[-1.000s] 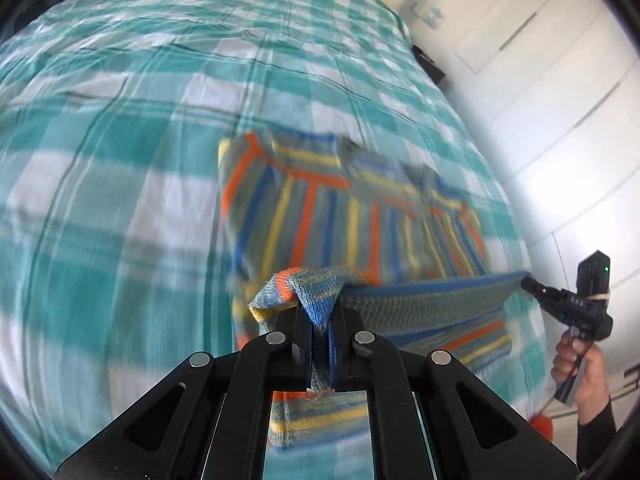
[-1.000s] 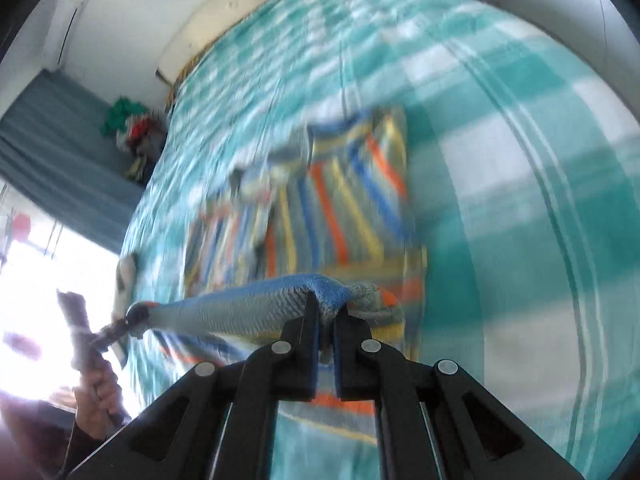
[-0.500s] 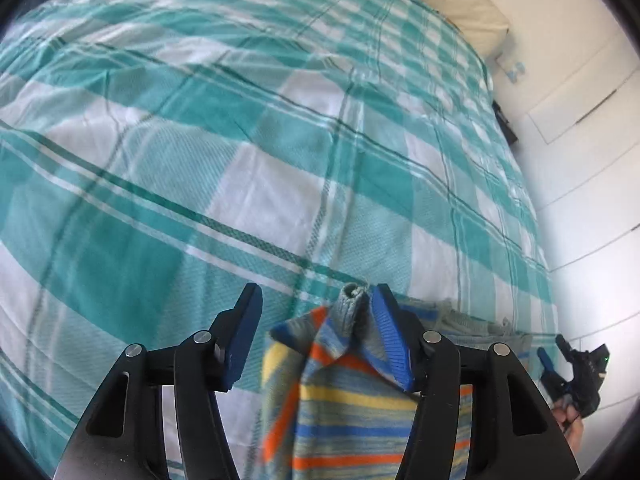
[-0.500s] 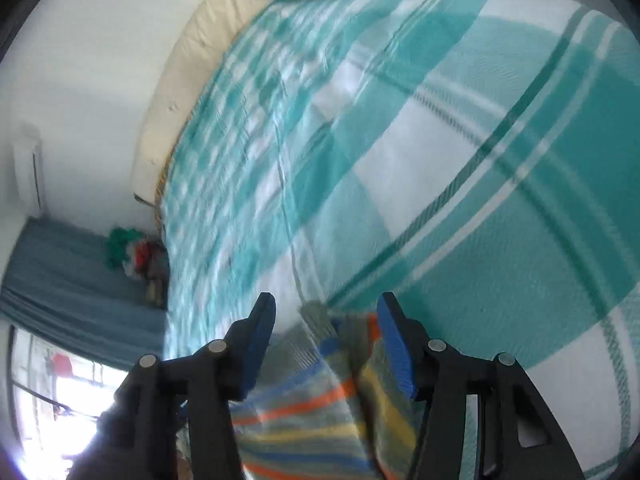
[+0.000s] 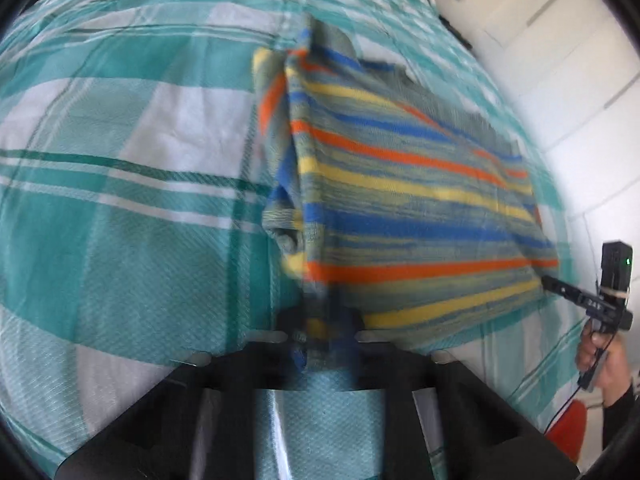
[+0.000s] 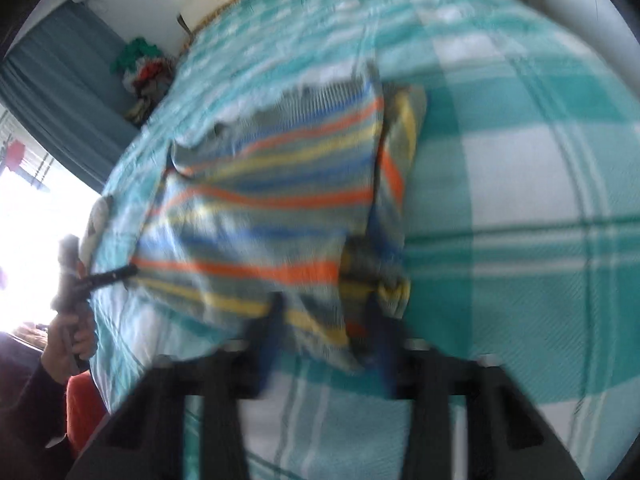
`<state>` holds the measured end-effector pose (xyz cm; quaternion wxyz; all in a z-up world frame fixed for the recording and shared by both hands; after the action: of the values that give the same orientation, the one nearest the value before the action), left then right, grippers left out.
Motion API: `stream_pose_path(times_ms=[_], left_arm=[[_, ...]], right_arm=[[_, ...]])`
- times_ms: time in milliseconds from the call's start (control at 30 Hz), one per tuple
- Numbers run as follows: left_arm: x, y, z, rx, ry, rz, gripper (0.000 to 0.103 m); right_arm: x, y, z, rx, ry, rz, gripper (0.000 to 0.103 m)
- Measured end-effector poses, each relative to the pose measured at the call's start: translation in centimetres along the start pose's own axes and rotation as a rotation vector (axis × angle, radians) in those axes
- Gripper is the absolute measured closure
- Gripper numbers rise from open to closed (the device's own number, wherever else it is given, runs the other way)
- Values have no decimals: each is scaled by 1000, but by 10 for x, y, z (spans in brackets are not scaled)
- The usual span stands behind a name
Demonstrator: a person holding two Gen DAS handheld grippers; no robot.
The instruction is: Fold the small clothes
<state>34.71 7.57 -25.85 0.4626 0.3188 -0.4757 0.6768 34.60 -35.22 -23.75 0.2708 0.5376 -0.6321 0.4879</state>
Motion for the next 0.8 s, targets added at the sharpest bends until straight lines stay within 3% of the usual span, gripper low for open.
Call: stream_pose_path(times_ms=[100,167,200,233,300,367,467,567,600,633,667,733,800], left_arm=[[13,9,2,-84,-17,-33,100],[20,13,0,-133,-41,-67,93],[24,12,-4,-131,-54,-60,84],[31,9,-9,-114,-58,-29,65],[45,6,-24,-60,-47,55,39],[48,10,-44,1,-55,99,38],[43,26,-67,76,-50,143,44],[43,33,-71,74,-17,220,44],[43,36,-70,66,-19,237,44],[43,37,-69,53,-26,250,44],[42,38,-67,41,-34,259,44],[40,38,-65,28,-35,273,41],[41,41,-68,12,-27,285,37]], right_arm=[[1,14,4,0,36,-60,99],[15,6,-2,41,56,-51,90],[23,-5,-6,57,56,-28,75],[28,-27,-9,73,55,17,60],[44,-72,-7,93,74,127,56],[42,-114,-4,101,95,182,56],[20,-169,4,109,152,204,57],[-18,-209,15,91,231,199,58],[-30,-216,22,56,224,184,66],[-40,-218,27,31,202,161,102],[-45,-221,28,29,210,157,100],[-32,-233,26,69,281,262,100],[-26,-238,38,31,329,300,100]])
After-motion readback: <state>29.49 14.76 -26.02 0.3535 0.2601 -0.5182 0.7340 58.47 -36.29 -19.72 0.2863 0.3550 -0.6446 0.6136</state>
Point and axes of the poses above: each gripper's, at about its wrist camera, not at the fingertips, and x roughly against the way its jaws point, z to its right, y to its underside, the point moved 9 cm from there along -x, roughly the way its jaws point
